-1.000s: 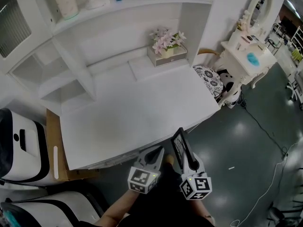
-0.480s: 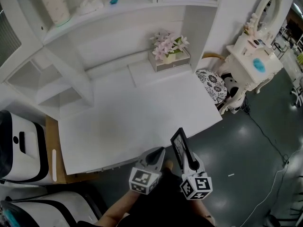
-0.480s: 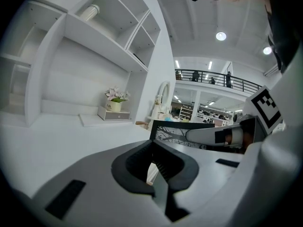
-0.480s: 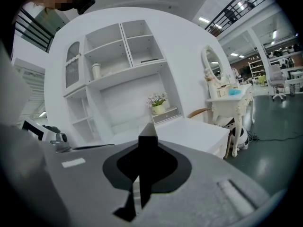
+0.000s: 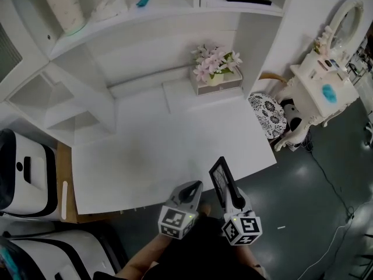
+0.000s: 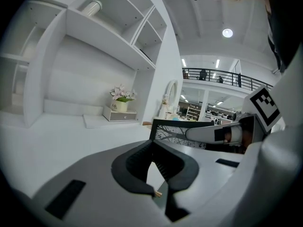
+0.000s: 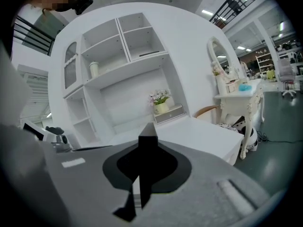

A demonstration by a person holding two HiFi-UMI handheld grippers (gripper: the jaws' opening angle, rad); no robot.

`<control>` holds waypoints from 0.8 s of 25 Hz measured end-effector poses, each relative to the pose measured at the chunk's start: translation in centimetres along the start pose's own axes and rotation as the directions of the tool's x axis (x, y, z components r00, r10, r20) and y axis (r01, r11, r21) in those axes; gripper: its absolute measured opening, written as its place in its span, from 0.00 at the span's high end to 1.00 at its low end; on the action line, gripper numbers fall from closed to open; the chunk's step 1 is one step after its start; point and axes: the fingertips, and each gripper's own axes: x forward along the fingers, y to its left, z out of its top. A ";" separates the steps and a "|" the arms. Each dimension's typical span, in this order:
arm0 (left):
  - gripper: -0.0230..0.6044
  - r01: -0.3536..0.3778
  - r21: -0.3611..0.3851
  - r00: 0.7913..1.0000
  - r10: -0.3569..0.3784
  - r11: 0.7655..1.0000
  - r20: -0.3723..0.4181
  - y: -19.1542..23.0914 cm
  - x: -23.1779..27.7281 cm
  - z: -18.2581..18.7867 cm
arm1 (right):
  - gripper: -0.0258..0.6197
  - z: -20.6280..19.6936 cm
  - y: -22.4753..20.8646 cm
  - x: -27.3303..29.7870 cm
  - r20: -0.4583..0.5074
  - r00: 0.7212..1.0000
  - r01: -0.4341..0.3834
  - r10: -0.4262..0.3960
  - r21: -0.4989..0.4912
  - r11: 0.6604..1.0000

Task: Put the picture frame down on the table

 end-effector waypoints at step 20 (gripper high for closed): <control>0.94 -0.187 -0.047 0.981 0.189 0.981 0.047 2.2 3.1 0.7 | 0.94 1.8 -2.7 5.0 -0.052 0.986 -0.159 0.161 0.030 0.987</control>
